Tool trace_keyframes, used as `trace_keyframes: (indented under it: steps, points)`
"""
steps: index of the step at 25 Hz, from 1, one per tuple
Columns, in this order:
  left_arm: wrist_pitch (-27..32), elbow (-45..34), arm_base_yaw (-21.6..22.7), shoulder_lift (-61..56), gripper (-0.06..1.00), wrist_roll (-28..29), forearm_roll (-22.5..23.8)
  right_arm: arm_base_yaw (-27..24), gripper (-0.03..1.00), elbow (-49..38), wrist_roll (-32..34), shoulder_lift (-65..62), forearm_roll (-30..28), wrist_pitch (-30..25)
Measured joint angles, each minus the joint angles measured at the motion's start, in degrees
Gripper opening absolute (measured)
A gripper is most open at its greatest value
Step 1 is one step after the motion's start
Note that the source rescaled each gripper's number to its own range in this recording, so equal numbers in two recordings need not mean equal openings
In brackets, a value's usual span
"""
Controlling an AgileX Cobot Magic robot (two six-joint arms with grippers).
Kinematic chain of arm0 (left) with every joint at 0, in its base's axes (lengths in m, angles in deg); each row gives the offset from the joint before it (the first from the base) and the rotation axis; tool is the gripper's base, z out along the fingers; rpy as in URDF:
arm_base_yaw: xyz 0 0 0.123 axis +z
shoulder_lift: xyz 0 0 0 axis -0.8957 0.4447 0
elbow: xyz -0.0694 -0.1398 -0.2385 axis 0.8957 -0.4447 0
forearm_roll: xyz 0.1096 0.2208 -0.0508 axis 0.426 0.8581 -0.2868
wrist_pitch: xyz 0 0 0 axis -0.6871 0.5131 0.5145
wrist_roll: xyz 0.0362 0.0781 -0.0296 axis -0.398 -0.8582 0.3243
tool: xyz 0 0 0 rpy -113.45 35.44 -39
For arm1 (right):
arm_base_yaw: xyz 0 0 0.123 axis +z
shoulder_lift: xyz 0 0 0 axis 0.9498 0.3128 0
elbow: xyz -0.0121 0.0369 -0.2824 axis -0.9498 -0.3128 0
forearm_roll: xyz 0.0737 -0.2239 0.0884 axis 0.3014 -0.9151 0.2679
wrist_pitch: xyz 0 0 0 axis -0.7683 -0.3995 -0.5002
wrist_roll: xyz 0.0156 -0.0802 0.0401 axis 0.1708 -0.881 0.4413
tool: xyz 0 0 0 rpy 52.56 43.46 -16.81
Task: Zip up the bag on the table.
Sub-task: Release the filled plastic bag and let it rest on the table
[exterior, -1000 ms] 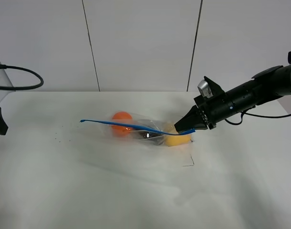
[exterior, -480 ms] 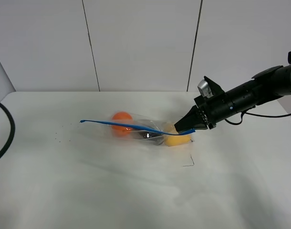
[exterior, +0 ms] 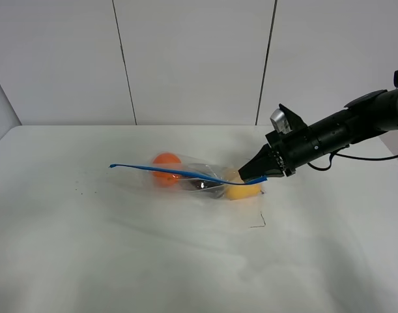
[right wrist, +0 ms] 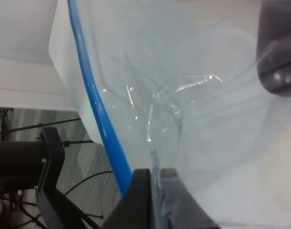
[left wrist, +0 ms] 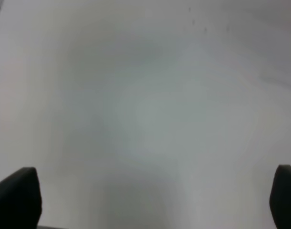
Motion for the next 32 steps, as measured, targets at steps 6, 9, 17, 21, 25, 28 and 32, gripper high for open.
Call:
trace_keyframes:
  steps: [6,9,17,21,25,28,32]
  points:
    - [1.66,0.0,0.0,-7.91,1.0,0.11,-1.44,0.0,0.0,0.0,-0.23,0.0,0.0,0.0]
    - [1.7,-0.85,0.0,-11.74,1.0,0.11,-3.66,0.0,0.0,0.0,-0.23,0.0,0.0,0.0]
    - [1.71,-5.77,0.0,-15.65,1.0,0.11,-4.32,0.0,0.0,0.0,-0.34,0.0,0.04,0.0]
    - [1.58,-5.93,0.0,-15.65,1.0,0.11,-4.26,0.0,0.0,0.0,-0.4,0.0,0.04,0.0]
    - [0.7,-6.11,0.0,-15.65,1.0,0.11,-2.52,0.0,0.0,0.0,-0.63,0.0,0.04,0.0]
    - [0.32,-6.93,0.0,-15.65,1.0,0.11,-2.06,0.0,0.0,0.0,-0.81,0.0,0.06,0.0]
    - [0.32,-7.05,0.0,-15.65,1.0,0.11,-1.93,0.0,0.0,0.0,-0.88,0.0,0.11,0.0]
